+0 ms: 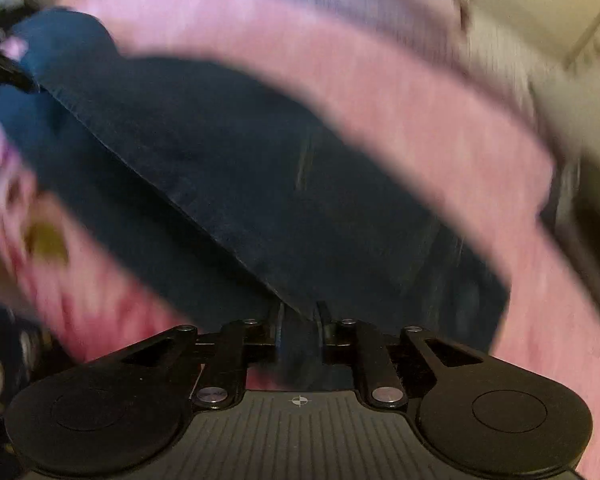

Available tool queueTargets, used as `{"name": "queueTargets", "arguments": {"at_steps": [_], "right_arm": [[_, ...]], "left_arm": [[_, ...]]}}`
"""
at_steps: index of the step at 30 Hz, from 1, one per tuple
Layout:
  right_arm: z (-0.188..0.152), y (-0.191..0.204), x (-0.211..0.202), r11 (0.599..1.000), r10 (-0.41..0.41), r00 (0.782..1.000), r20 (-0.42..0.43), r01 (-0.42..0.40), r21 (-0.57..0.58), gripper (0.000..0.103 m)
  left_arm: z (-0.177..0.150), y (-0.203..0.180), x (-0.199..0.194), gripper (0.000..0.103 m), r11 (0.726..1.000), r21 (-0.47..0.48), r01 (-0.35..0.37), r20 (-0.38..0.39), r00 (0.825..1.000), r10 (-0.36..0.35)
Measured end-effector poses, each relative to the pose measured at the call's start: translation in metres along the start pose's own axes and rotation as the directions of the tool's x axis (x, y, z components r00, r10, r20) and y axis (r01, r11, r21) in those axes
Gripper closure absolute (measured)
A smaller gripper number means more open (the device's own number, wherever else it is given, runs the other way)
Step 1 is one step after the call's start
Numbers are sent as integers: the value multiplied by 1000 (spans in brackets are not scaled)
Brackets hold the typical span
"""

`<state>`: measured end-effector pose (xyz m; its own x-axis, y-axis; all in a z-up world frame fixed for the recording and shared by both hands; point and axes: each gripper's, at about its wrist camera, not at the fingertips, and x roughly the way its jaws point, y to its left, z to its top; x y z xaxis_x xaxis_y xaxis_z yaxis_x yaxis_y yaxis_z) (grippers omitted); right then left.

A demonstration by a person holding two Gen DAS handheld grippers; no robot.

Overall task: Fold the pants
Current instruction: 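Fold one jeans leg over the other, lifting with both grippers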

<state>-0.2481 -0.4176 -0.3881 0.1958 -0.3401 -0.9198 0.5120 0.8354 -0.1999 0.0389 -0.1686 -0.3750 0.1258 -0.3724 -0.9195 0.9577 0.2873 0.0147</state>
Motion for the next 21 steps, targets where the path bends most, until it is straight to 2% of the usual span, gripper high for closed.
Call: {"name": "queueTargets", "arguments": {"at_steps": [2,3,4,5,6,8,10,11,12,13,14,16,21], "right_arm": [[-15,-8,2,987,8,999,-44,-1,158,88],[-20,-18,-1,962,32,999,-28,-24,274,84],[-22,-29,-4,925,53,999,-3,-48,376,79],[-25,-44,-7,859,73,997,35,-81,505,67],[-30,-58,-9,778,85,993,81,-117,618,56],[-46,-87,-13,548,86,972,217,-228,804,54],[-64,-110,-6,295,63,939,339,-342,892,54],[-72,-120,0,203,45,927,372,-373,905,54],[-77,-125,7,138,27,921,387,-387,912,54],[-81,-130,15,92,10,922,386,-385,918,54],[-85,-133,20,68,-2,924,383,-382,922,54],[-89,-139,30,27,-27,924,380,-380,925,54],[-96,-147,43,-48,-58,912,406,-409,911,54]], "left_arm": [[-19,6,-1,90,994,-108,5,-29,1000,-8],[-24,12,-5,82,985,-175,12,-21,1000,-15],[-28,20,-9,78,968,-251,24,-4,1000,-26],[-30,28,-13,73,947,-320,29,17,1000,-25],[-32,36,-18,73,923,-382,37,39,999,-24],[-32,55,-23,73,866,-496,65,80,996,-29],[-31,76,-24,72,802,-589,102,124,992,-36],[-29,86,-22,71,766,-631,124,144,989,-42],[-26,92,-18,69,734,-664,141,155,987,-49],[-26,101,-13,68,697,-698,163,169,984,-61],[-28,109,-9,68,662,-728,180,182,981,-67],[-32,125,1,65,584,-787,197,200,978,-61],[-47,162,21,62,427,-885,184,206,979,5]]}}
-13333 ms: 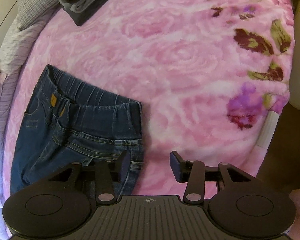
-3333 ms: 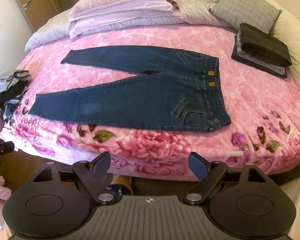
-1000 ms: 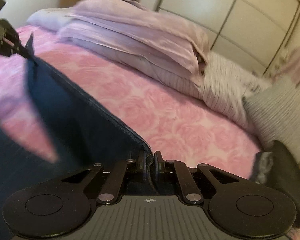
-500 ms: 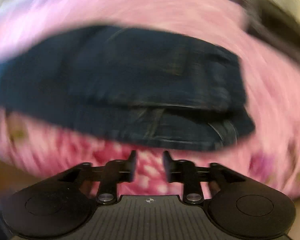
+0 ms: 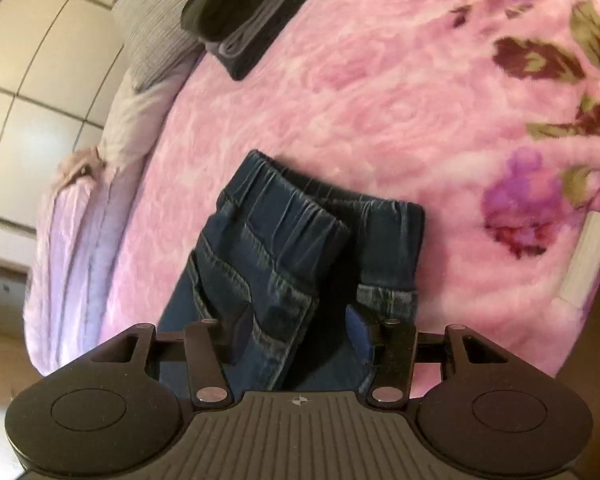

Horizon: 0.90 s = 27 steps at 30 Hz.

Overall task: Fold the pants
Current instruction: 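Fold one jeans leg over the other, lifting with both grippers, then lower the lengthwise-folded jeans onto the bed and open both grippers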

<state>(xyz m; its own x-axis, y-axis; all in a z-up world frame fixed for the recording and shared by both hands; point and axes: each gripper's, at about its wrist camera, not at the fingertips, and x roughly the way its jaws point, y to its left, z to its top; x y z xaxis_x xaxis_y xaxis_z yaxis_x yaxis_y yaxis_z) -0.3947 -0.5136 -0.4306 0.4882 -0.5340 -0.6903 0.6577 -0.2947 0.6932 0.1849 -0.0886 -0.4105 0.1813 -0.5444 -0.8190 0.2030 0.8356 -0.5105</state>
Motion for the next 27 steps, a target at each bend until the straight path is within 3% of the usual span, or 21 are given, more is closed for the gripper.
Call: {"name": "queueTargets", "arguments": {"at_steps": [3,5,7,8,9,12,15,17,19,20,22,27], "right_arm": [[4,-2,9,1000,6,1000,17,-7,20,54],[6,-5,11,999,29,999,31,-30,28,55],[12,-11,5,999,39,998,41,-39,20,77],[15,-10,6,1000,19,999,32,-20,7,85],[17,-8,2,1000,27,999,39,-26,-14,86],[22,15,-19,986,71,991,114,-53,-158,88],[24,20,-55,972,157,974,164,-122,-201,88],[16,3,-61,975,130,979,158,-96,-202,88],[5,-27,-43,985,31,994,107,-12,-170,88],[0,-40,-34,988,14,996,92,0,-152,88],[-8,-57,-30,993,77,989,130,-64,-102,87],[-20,-66,-34,984,144,970,197,-119,-131,87]], "left_arm": [[13,12,9,62,997,-74,29,41,999,-26],[20,12,14,62,997,-64,38,64,997,-34],[27,9,21,70,999,-27,42,81,996,-40],[31,7,23,92,1000,1,29,88,996,-29],[34,7,25,103,999,32,13,97,995,-16],[35,2,3,103,988,150,43,156,985,-66],[25,2,-41,103,958,269,96,193,970,-151],[16,14,-48,103,942,326,81,183,972,-147],[2,27,-34,103,918,396,22,161,983,-93],[-4,35,-24,103,917,399,12,147,986,-77],[-10,50,-10,102,928,372,35,136,986,-92],[-8,68,-7,86,899,387,206,114,957,-268]]}}
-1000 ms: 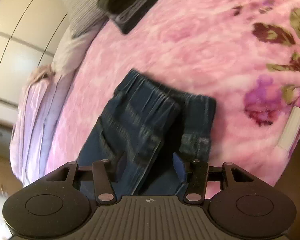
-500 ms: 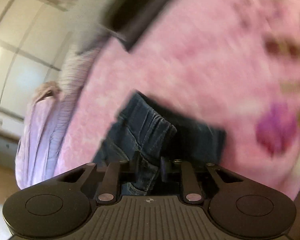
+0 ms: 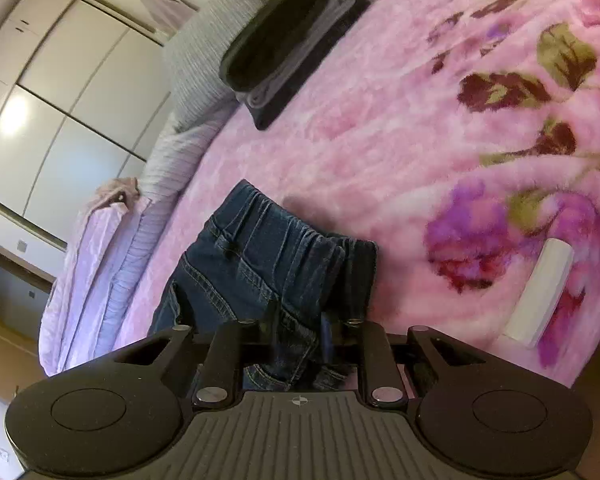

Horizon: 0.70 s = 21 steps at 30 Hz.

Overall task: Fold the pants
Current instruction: 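Lower the lengthwise-folded jeans onto the bed and open both grippers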

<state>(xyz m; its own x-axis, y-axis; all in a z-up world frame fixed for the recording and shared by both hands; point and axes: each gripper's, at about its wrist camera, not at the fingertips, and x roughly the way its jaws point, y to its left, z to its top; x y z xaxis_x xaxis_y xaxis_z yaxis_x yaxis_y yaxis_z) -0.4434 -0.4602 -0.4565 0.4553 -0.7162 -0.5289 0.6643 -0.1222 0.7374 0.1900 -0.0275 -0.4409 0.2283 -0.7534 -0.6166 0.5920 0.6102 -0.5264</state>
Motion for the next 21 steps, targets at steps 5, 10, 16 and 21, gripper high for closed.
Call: {"name": "queueTargets", "arguments": {"at_steps": [5,10,16,21], "right_arm": [[-6,0,-2,998,-20,999,27,19,52,87],[3,16,2,996,-85,996,-10,85,7,87],[14,23,0,996,-92,995,-36,91,-11,87],[20,22,0,996,-85,995,-49,85,-3,87]], "left_arm": [[3,27,0,93,993,-99,68,12,998,-67],[5,33,-3,101,993,-91,75,24,997,-73],[9,17,-27,102,995,-7,102,101,990,-101],[-9,27,-14,101,999,-27,37,36,999,-36]]}}
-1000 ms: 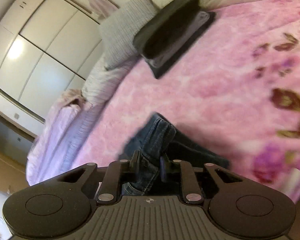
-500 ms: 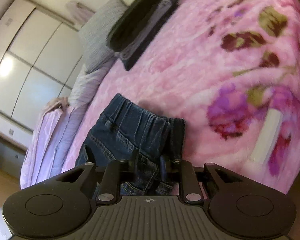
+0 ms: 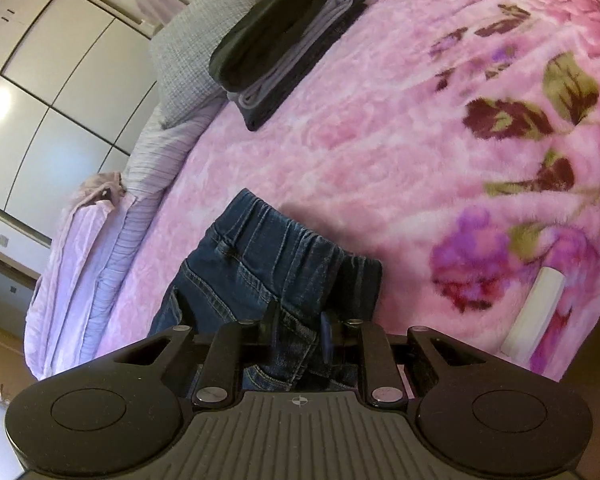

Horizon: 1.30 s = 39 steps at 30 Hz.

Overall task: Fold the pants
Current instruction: 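Lower the lengthwise-folded jeans onto the bed and open both grippers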

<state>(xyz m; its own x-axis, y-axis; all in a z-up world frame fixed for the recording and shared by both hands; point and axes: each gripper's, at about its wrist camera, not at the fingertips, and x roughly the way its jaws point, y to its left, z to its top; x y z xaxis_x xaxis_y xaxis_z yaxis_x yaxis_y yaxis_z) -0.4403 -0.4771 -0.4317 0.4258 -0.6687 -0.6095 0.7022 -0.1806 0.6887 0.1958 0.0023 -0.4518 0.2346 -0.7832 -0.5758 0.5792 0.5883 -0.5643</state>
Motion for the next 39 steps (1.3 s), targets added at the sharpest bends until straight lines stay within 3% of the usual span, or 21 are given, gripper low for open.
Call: {"name": "queueTargets", "arguments": {"at_steps": [2,6,9,14,16,20,23,25,28,30,32,34,36,39], "right_arm": [[1,0,-1,1000,3,1000,-2,-3,7,87],[-1,0,-14,997,80,996,49,-81,13,87],[-9,-8,4,1000,-8,1000,11,9,-24,87],[-8,-15,-3,998,65,997,47,-66,6,87],[-11,-15,-2,999,49,997,52,-49,7,87],[-27,1,-32,992,109,977,185,-96,-83,88],[-36,1,-20,993,-6,988,155,24,-112,88],[-38,-15,-6,997,-38,992,121,47,-66,88],[-36,-11,-9,997,-56,992,111,61,-40,81],[-37,1,-19,988,-142,985,102,148,-52,54],[-46,16,-33,966,-209,968,138,226,-129,50],[-64,32,-47,926,-267,951,159,299,-231,45],[-89,48,-63,894,-257,951,171,301,-331,44],[-130,70,-87,859,-204,965,167,258,-442,42]], "left_arm": [[0,2,0,102,999,-32,5,10,1000,-5],[7,-8,-8,101,999,38,11,42,999,-13],[0,-5,5,100,997,60,-41,4,999,41],[-3,-9,2,100,996,68,-62,19,998,61],[-2,-9,3,100,995,80,-65,13,998,64],[-3,-13,5,100,992,98,-85,20,996,83],[-5,-13,5,100,991,100,-86,22,996,84],[-5,-15,5,100,989,113,-92,23,996,90],[-4,-20,6,99,984,142,-113,17,994,111],[-2,-25,6,97,977,167,-134,9,991,134],[0,-34,1,96,965,203,-165,6,986,167],[-2,-48,-7,88,937,278,-212,10,976,218],[-9,-64,-18,75,894,380,-240,7,967,256],[-21,-88,-41,64,835,494,-242,1,960,278]]}}
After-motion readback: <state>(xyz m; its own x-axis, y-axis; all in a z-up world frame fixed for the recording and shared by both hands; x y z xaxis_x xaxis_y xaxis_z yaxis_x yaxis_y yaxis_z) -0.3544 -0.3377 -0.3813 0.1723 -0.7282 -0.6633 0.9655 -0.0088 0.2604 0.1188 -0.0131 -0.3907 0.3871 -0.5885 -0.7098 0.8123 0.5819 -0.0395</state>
